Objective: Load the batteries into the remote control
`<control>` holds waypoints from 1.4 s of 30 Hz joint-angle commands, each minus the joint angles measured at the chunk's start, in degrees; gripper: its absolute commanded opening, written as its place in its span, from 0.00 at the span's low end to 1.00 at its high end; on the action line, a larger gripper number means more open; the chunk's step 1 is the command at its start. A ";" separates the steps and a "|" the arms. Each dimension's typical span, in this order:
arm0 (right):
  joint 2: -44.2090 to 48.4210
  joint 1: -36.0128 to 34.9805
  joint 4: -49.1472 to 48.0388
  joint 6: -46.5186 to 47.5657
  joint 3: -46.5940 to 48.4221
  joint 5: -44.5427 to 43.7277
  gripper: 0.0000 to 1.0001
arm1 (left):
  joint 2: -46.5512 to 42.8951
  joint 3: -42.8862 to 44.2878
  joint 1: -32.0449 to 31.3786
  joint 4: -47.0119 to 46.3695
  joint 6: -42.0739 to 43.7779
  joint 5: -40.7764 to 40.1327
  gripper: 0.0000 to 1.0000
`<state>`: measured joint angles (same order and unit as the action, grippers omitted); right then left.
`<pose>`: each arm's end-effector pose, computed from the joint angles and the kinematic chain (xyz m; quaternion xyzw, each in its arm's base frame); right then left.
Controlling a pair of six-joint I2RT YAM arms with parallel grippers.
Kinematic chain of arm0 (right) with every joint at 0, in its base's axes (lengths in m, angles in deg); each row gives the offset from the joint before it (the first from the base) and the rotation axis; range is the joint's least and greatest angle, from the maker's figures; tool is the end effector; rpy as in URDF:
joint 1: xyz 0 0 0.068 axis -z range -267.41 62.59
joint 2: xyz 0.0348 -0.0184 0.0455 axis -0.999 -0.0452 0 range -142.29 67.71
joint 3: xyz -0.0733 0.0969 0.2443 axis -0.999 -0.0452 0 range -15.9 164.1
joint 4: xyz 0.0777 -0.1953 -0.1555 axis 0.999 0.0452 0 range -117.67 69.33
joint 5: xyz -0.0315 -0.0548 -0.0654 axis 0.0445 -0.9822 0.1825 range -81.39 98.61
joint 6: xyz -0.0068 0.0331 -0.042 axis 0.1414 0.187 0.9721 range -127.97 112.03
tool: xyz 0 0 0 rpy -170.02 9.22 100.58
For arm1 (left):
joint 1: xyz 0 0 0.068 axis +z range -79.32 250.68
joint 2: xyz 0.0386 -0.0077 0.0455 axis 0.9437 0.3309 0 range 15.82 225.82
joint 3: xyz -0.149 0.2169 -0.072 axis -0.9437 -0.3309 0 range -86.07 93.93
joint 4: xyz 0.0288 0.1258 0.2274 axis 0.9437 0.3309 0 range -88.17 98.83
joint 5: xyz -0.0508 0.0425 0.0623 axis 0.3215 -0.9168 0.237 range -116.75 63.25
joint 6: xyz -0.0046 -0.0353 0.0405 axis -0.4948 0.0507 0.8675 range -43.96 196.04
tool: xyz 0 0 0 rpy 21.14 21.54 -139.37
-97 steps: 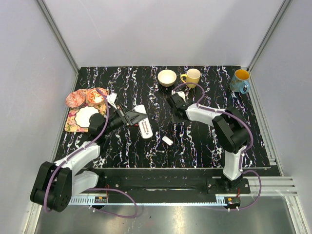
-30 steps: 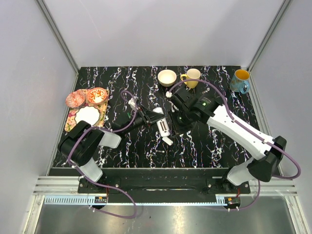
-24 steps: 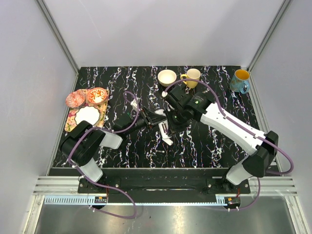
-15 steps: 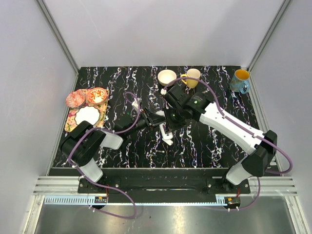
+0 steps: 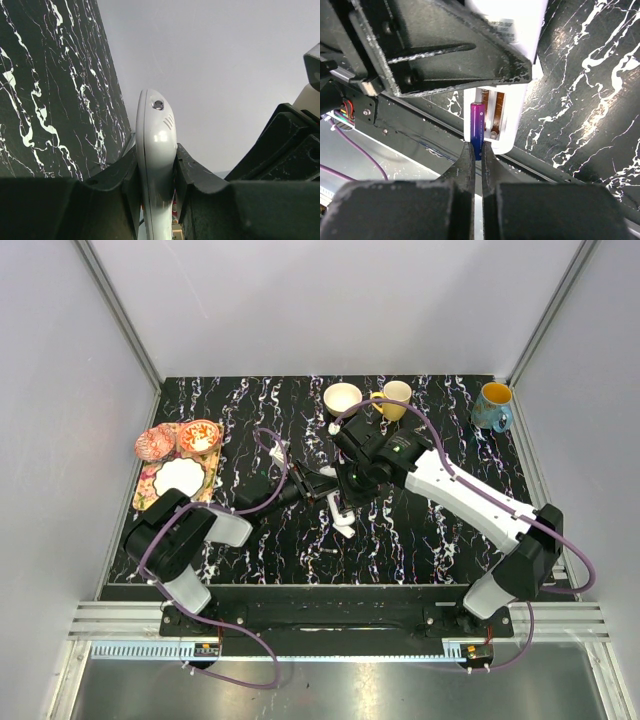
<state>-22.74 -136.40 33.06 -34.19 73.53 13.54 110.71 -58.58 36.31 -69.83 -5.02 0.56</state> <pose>0.2076 0.2434 0.3366 -0.2016 0.9477 0.1818 0.1676 0.2363 -0.1814 0.1813 -0.1032 0.6756 -0.6878 0.2446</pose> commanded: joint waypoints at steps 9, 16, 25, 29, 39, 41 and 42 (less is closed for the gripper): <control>-1.39 -0.05 -0.52 -0.85 0.92 -2.82 0.00 | -4.98 -0.68 -0.79 -13.95 3.89 -3.05 0.00; -2.09 -0.05 -2.10 -1.55 1.27 -3.00 0.00 | -5.07 -0.42 -0.87 -13.16 3.98 -3.05 0.00; -3.68 0.04 -3.51 -2.00 3.12 -4.66 0.00 | -5.07 -0.68 -1.40 -14.30 2.66 -2.44 0.00; -4.12 0.04 -3.69 -1.73 3.91 -7.12 0.00 | -4.37 -1.12 -1.93 -17.02 -0.32 -2.52 0.00; -5.61 0.21 -5.18 -2.26 6.02 -8.79 0.00 | -4.01 -0.42 -4.39 -19.66 -2.53 -3.84 0.00; -5.96 0.21 -5.44 -2.26 6.28 -8.97 0.00 | -4.01 -0.07 -5.00 -19.66 -2.53 -3.93 0.00; -6.05 0.13 -5.53 -2.26 6.29 -9.15 0.00 | -4.01 0.02 -5.18 -19.66 -2.53 -4.02 0.00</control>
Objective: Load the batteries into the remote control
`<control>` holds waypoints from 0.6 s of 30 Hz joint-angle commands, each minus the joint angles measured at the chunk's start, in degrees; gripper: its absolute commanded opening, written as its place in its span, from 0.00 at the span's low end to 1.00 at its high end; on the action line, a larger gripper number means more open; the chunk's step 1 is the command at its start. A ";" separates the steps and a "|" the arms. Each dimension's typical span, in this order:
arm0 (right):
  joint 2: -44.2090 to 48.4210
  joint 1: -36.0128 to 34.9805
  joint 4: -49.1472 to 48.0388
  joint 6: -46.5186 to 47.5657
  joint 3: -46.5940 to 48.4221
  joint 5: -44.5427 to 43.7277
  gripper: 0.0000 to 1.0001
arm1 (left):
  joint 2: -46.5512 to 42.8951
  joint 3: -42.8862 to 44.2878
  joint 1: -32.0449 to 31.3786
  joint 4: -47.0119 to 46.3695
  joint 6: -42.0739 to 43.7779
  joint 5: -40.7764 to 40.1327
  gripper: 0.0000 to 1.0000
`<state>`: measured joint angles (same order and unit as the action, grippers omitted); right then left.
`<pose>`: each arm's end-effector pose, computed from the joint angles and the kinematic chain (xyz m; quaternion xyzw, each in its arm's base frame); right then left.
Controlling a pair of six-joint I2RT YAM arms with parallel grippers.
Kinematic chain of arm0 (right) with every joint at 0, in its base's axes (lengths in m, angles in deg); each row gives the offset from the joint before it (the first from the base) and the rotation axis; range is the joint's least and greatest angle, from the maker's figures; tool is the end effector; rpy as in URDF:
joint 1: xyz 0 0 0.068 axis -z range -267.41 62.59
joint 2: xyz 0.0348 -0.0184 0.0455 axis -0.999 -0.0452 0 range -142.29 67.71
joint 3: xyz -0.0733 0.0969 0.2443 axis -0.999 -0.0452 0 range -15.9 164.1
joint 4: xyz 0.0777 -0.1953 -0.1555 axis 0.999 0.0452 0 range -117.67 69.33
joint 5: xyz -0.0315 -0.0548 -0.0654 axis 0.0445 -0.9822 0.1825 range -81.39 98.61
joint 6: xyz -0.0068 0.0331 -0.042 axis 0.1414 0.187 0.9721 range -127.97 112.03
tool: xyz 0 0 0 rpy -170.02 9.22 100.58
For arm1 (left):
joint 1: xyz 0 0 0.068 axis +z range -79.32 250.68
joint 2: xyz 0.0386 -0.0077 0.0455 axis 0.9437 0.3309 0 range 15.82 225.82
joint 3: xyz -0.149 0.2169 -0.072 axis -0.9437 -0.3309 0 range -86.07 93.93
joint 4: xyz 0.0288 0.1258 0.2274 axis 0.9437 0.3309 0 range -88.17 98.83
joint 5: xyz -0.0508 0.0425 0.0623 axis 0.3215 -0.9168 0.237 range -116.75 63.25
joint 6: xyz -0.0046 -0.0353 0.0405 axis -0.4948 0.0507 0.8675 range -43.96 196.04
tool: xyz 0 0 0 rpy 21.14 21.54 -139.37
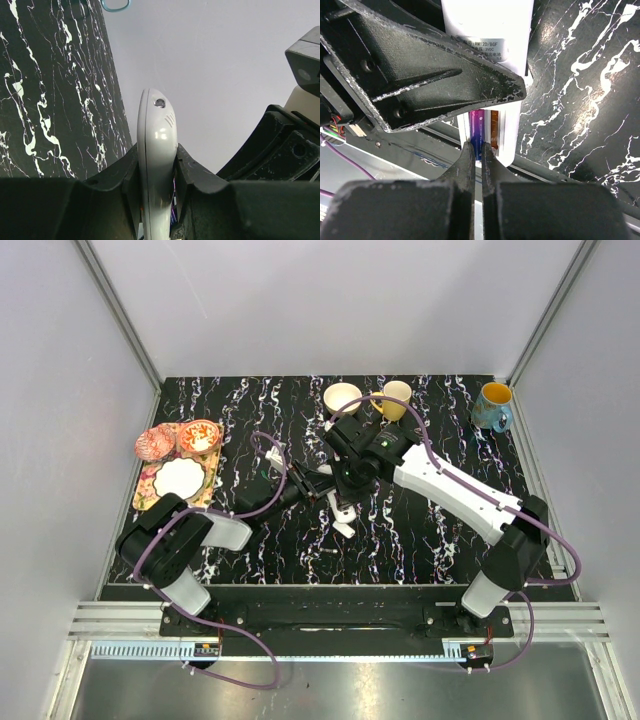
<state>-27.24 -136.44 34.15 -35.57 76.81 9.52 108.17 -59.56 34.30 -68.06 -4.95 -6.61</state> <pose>0.2211 0.2555 0.3283 -0.1830 0.9571 0.1452 0.1712 0.2286 -0.1837 0.1859 -0.1364 0.6696 -0.6773 0.2726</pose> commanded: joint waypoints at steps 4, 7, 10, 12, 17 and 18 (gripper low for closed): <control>-1.81 0.26 -7.06 -1.06 3.09 -6.27 0.00 | -1.74 0.92 -4.13 -21.34 -2.68 2.62 0.00; -1.64 0.34 -8.12 -1.84 2.92 -6.97 0.00 | -1.83 0.57 -5.01 -20.99 -2.24 1.57 0.00; -1.28 0.61 -9.79 -3.16 2.48 -6.62 0.00 | -1.74 0.57 -5.63 -20.55 -1.80 0.78 0.00; -1.28 0.61 -10.49 -3.61 2.30 -6.79 0.00 | -1.83 0.31 -5.89 -20.55 -1.63 0.17 0.00; -1.11 1.22 -11.55 -3.26 1.69 -5.22 0.02 | -2.27 -0.13 -5.89 -20.73 -1.19 -0.10 0.00; -1.02 1.31 -11.72 -3.17 1.60 -4.87 0.04 | -2.27 0.04 -5.89 -20.81 -1.27 0.25 0.00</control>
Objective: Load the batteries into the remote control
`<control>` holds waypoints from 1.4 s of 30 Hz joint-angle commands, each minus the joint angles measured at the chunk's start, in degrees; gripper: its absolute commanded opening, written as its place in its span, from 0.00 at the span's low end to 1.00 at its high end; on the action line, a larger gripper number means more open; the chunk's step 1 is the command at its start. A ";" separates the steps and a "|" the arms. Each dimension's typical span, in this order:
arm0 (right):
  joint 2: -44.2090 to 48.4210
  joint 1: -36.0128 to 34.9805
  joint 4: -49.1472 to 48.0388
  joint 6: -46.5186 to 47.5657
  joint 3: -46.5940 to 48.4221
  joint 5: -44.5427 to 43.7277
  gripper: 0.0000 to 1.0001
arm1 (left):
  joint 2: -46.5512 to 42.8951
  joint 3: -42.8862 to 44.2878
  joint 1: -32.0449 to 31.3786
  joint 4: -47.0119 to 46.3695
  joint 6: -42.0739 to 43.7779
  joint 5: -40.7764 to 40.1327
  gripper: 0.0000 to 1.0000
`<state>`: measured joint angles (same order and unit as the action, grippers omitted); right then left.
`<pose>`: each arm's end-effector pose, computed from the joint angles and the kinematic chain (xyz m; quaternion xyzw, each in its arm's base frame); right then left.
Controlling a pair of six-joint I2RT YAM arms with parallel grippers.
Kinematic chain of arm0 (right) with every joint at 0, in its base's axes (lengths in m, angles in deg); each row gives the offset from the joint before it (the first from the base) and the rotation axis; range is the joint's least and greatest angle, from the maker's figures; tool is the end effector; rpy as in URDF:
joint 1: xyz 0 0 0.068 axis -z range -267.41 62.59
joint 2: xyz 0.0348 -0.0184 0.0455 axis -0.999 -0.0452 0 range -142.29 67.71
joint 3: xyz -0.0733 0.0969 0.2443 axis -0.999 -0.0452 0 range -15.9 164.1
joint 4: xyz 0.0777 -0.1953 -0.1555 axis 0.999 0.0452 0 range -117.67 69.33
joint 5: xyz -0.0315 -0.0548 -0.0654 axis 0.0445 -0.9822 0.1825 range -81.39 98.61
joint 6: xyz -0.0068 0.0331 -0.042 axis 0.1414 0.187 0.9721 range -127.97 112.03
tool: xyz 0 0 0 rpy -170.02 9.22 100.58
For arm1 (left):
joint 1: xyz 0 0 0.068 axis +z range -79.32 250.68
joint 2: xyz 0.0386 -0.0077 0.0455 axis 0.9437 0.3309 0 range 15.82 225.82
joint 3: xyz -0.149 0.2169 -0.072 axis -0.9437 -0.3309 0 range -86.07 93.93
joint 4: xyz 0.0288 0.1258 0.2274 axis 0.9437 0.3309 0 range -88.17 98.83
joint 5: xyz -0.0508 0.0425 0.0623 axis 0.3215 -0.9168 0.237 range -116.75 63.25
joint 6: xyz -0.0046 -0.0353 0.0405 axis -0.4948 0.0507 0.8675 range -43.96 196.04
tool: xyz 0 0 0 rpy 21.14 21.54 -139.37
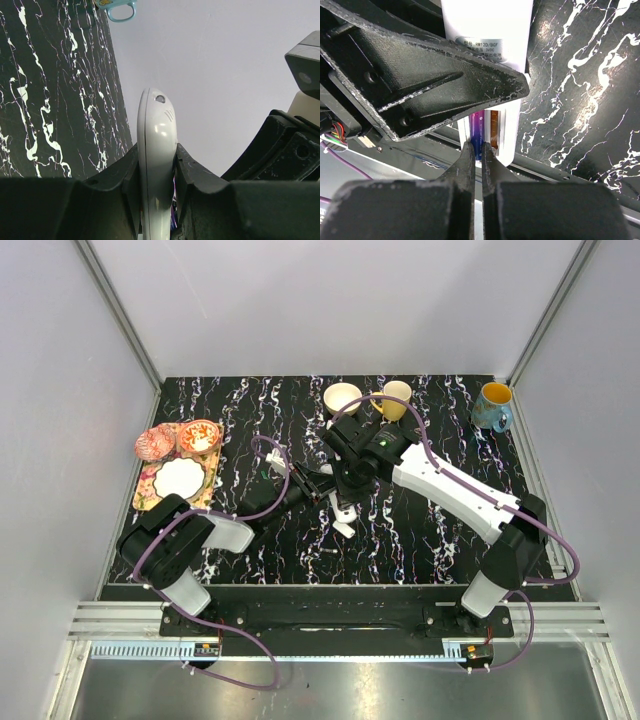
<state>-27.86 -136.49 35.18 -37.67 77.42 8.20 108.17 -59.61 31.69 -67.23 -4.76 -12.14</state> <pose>0.2222 0.2559 0.3271 -0.1637 0.9627 0.1341 0.1688 0.2228 -0.1920 0.1842 -0.1570 0.6699 -0.6670 0.2858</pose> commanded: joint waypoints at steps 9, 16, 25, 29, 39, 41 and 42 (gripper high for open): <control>0.21 1.62 -13.81 0.33 -0.33 -1.88 0.14 | -2.80 -1.06 -3.29 -22.70 -2.18 5.43 0.00; 1.53 1.62 -13.37 0.43 -1.47 -1.79 0.23 | -2.18 -0.88 -3.38 -22.61 -1.91 5.08 0.00; 2.14 1.62 -12.93 0.16 -1.74 -1.35 0.27 | -2.27 -0.88 -3.29 -22.61 -1.74 4.90 0.00; 2.58 1.62 -12.58 0.07 -1.74 -1.35 0.29 | -2.18 -0.97 -2.77 -22.61 -1.82 4.99 0.00; 3.63 1.62 -11.08 -0.63 0.02 -1.00 0.34 | 0.63 -0.97 -2.24 -24.63 -4.98 3.93 0.00; 4.16 1.62 -11.08 -0.54 0.37 -0.57 0.38 | 1.24 -0.88 -1.98 -25.16 -5.42 3.93 0.00; 4.25 1.62 -11.08 -0.54 0.63 -0.30 0.39 | 1.33 -0.79 -1.89 -25.25 -5.51 4.02 0.00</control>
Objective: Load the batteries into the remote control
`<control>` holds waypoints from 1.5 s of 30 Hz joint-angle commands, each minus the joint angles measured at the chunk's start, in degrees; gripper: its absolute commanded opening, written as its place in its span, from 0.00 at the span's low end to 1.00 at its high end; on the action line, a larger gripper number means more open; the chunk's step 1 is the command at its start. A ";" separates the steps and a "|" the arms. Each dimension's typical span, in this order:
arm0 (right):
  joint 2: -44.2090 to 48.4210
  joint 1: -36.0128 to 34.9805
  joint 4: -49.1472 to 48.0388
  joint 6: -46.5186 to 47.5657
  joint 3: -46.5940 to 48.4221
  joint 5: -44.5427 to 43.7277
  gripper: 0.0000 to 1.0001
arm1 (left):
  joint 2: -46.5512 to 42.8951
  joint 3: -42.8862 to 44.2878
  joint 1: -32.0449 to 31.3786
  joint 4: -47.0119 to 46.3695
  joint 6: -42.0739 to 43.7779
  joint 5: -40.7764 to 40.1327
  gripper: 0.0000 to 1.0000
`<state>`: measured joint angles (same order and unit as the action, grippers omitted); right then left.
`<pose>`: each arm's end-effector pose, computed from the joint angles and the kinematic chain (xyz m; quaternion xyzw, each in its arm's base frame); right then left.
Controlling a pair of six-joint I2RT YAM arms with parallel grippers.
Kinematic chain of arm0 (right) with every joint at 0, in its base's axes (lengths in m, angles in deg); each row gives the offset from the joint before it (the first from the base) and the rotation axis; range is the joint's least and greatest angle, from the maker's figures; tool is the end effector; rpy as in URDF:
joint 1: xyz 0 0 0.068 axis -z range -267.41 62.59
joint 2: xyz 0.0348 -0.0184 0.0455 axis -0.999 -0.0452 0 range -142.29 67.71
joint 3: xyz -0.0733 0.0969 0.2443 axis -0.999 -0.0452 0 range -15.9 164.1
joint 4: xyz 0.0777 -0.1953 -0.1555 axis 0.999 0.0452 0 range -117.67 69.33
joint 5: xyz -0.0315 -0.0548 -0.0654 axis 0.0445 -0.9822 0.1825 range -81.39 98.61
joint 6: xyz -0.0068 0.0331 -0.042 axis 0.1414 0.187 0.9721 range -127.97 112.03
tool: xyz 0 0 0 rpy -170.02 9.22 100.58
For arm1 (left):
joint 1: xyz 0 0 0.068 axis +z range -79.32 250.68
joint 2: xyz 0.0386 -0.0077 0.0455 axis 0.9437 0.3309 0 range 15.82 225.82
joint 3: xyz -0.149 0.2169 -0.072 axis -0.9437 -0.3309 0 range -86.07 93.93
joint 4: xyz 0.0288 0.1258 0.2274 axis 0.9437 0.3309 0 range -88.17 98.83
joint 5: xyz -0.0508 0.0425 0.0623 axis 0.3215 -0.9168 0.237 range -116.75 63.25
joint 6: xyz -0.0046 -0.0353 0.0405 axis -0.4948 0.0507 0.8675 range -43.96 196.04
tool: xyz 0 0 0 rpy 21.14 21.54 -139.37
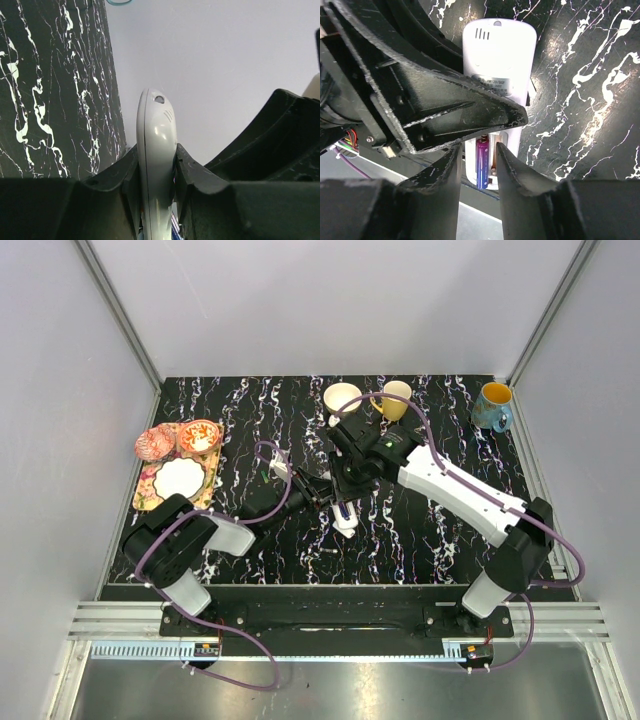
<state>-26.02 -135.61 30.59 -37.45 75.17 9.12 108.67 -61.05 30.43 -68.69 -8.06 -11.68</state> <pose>0.2251 0.2521 0.3297 -0.1586 0.9549 0.1608 0.1928 0.2149 -0.1941 0.1780 -0.1675 0.6704 -0.6765 0.2548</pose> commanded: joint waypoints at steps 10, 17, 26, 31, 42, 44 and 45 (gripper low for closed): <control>5.92 0.74 -6.49 0.47 5.70 -1.74 0.48 | 2.15 0.82 -0.27 -24.84 -3.70 3.65 0.00; 18.66 1.27 -13.77 5.56 -4.65 -3.85 0.49 | 0.57 0.83 0.00 -24.84 -4.50 5.32 0.00; 44.58 1.71 -42.07 9.25 -38.40 -4.12 0.72 | -1.63 0.03 -0.09 -24.84 -5.64 7.25 0.00; 49.86 1.80 -46.82 9.00 -46.41 3.43 0.90 | -2.77 0.47 0.00 -24.84 -6.26 7.52 0.00; 53.83 1.71 -57.64 6.36 -56.87 12.05 0.84 | -4.26 1.44 0.00 -24.84 -7.22 8.04 0.00; 53.31 1.80 -59.47 6.27 -57.66 13.10 0.84 | -4.61 1.26 -0.09 -24.84 -7.31 8.13 0.00; 53.13 1.80 -59.75 6.18 -57.84 13.28 0.84 | -4.79 1.35 -0.09 -24.84 -7.40 8.22 0.00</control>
<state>26.94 -134.11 -22.11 -30.76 18.03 18.59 106.64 -61.05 30.32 -69.74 -14.27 -4.40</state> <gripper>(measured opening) 0.843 0.307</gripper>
